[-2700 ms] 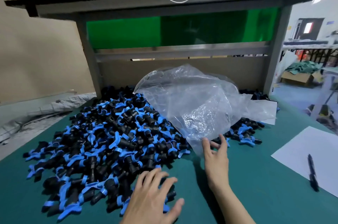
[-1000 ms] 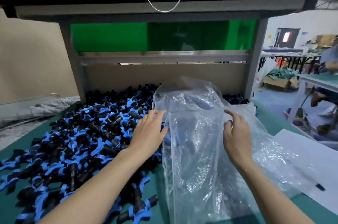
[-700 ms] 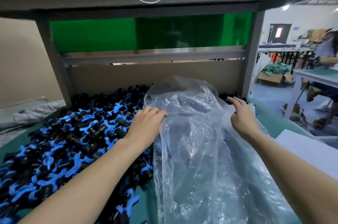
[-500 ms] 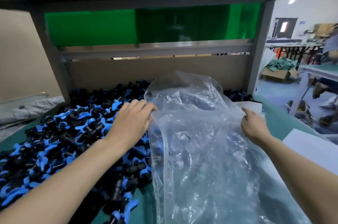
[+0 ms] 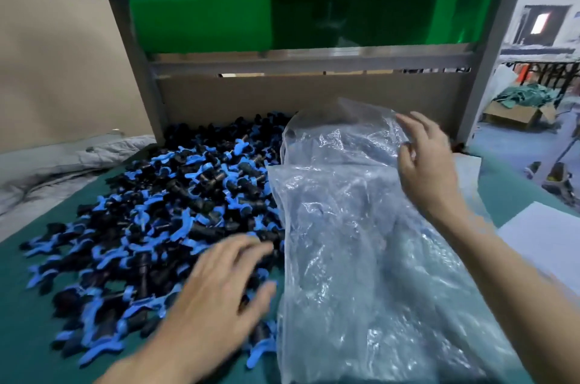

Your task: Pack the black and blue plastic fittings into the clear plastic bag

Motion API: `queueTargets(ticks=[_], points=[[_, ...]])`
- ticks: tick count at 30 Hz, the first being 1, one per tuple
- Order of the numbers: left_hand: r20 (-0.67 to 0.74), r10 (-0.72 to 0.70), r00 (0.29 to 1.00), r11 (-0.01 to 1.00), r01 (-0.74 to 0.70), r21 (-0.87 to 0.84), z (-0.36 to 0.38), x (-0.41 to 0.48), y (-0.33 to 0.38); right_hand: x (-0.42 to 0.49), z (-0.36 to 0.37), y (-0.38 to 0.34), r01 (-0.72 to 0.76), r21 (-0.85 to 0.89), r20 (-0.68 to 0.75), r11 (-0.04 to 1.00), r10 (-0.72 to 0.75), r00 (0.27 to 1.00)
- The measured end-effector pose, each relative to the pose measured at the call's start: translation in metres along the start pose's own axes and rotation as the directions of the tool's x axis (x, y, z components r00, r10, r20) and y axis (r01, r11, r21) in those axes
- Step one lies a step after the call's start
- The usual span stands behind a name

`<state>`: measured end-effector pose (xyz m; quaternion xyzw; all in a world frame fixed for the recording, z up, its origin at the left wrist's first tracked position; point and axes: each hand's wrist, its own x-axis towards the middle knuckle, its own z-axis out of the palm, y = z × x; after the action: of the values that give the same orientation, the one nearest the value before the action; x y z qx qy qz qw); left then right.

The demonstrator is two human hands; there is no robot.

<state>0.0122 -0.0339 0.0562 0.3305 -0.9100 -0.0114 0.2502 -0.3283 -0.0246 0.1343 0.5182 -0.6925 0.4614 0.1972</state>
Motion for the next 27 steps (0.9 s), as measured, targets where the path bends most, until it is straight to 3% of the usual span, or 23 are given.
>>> queueTargets(ticks=[4,7,10,15,23,27], points=[[0.196,0.065,0.978,0.954,-0.119,0.277,0.032,-0.046,0.006,-0.065,0.013,-0.083,0.265,0.228,0.233,0.937,-0.317,0.919],[0.22,0.014,0.975,0.94,-0.087,0.329,0.038,-0.041,-0.008,-0.103,0.028,-0.107,0.382,0.193,0.385,0.904,-0.428,0.818],[0.215,0.007,0.977,0.929,-0.086,0.36,0.039,-0.023,-0.027,-0.126,0.039,-0.102,0.418,0.109,0.445,0.902,-0.42,0.791],[0.202,0.013,0.979,0.929,-0.087,0.359,0.048,0.006,-0.066,-0.141,0.055,-0.085,0.387,-0.007,0.412,0.922,-0.35,0.841],[0.214,0.041,0.976,0.933,-0.114,0.342,0.051,0.043,-0.103,-0.137,0.069,-0.066,0.382,-0.047,0.372,0.923,-0.339,0.864],[0.172,0.065,0.983,0.929,-0.122,0.349,0.055,0.039,-0.1,-0.132,0.06,-0.067,0.422,-0.105,0.423,0.9,-0.344,0.838]])
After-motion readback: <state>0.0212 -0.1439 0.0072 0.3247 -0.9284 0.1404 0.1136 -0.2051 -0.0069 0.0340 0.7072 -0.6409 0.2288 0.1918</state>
